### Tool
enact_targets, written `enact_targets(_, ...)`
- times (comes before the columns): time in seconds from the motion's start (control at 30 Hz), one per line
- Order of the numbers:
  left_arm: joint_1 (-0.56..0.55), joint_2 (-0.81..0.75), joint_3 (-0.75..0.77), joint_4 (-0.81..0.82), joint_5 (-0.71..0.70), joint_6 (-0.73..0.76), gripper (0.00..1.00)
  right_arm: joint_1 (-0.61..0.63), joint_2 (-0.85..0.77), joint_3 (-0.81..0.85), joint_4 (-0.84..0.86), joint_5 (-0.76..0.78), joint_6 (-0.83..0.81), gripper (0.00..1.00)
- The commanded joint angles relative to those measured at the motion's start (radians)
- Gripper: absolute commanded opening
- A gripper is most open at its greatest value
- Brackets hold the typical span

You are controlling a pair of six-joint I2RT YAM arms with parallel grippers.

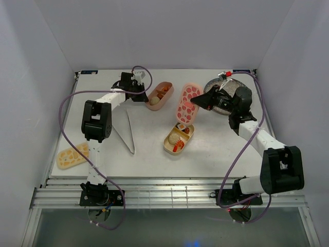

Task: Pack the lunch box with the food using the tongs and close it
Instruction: Move the packing box to the center of the board.

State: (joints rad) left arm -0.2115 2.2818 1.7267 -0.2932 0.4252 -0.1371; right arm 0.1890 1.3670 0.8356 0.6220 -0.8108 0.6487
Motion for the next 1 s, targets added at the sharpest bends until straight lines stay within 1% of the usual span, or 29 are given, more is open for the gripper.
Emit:
enact_targets(0.0,-0.014,-0.154,-0.073,-0.030,-0.063,-0.016,0.07,-0.003,0.014,0.017,0.051,0.019,-0.004,0.08)
enact_targets(0.03,-0.017,-0.178,-0.096,-0.038,-0.075,-0.033,0.06,-0.003,0.027,0.016,0.053,0.025,-0.004,0.08)
enact_targets(0.07,-0.025,-0.206,-0.152,-0.037,-0.074,-0.041,0.04,-0.003,0.038,0.023,0.053,0.025,-0.001,0.08)
enact_targets(0.1,-0.032,-0.269,-0.185,-0.035,-0.091,-0.050,0.04,-0.005,0.049,0.028,0.053,0.012,0.011,0.08)
enact_targets(0.13,-0.043,-0.298,-0.215,-0.026,-0.106,-0.058,0.04,-0.002,0.066,0.033,0.054,0.003,0.020,0.08)
enact_targets(0.17,-0.070,-0.329,-0.280,-0.023,-0.147,-0.062,0.04,0.001,0.069,0.031,0.059,-0.002,0.029,0.08)
enact_targets(0.2,-0.086,-0.382,-0.309,-0.018,-0.172,-0.068,0.04,0.006,0.067,0.030,0.059,-0.004,0.034,0.08)
enact_targets(0.27,-0.136,-0.432,-0.369,-0.018,-0.216,-0.097,0.03,0.015,0.058,0.022,0.039,0.004,0.026,0.08)
enact_targets(0.3,-0.153,-0.455,-0.427,-0.020,-0.276,-0.113,0.03,0.026,0.050,0.008,0.032,0.009,0.023,0.08)
enact_targets(0.37,-0.201,-0.527,-0.493,-0.017,-0.333,-0.142,0.02,0.042,0.026,-0.010,0.016,0.018,0.009,0.08)
enact_targets(0.4,-0.213,-0.547,-0.554,-0.012,-0.380,-0.171,0.02,0.050,0.015,-0.029,0.006,0.030,0.002,0.08)
enact_targets(0.5,-0.246,-0.613,-0.642,0.002,-0.417,-0.217,0.02,0.076,-0.020,-0.050,-0.045,0.054,-0.038,0.08)
enact_targets(0.53,-0.255,-0.630,-0.662,0.005,-0.478,-0.228,0.02,0.082,-0.035,-0.065,-0.053,0.061,-0.044,0.08)
enact_targets(0.6,-0.270,-0.679,-0.709,0.022,-0.505,-0.260,0.02,0.098,-0.048,-0.073,-0.077,0.077,-0.064,0.08)
enact_targets(0.63,-0.276,-0.695,-0.757,0.043,-0.525,-0.271,0.02,0.101,-0.051,-0.073,-0.090,0.082,-0.070,0.08)
enact_targets(0.7,-0.279,-0.738,-0.799,0.064,-0.546,-0.288,0.00,0.112,-0.054,-0.075,-0.103,0.084,-0.078,0.08)
enact_targets(0.8,-0.281,-0.783,-0.851,0.100,-0.594,-0.305,0.00,0.128,-0.066,-0.079,-0.125,0.104,-0.090,0.08)
enact_targets(0.87,-0.281,-0.800,-0.872,0.111,-0.606,-0.308,0.00,0.141,-0.071,-0.082,-0.134,0.117,-0.093,0.08)
enact_targets(0.97,-0.281,-0.812,-0.881,0.123,-0.588,-0.314,0.00,0.165,-0.066,-0.076,-0.139,0.131,-0.095,0.08)
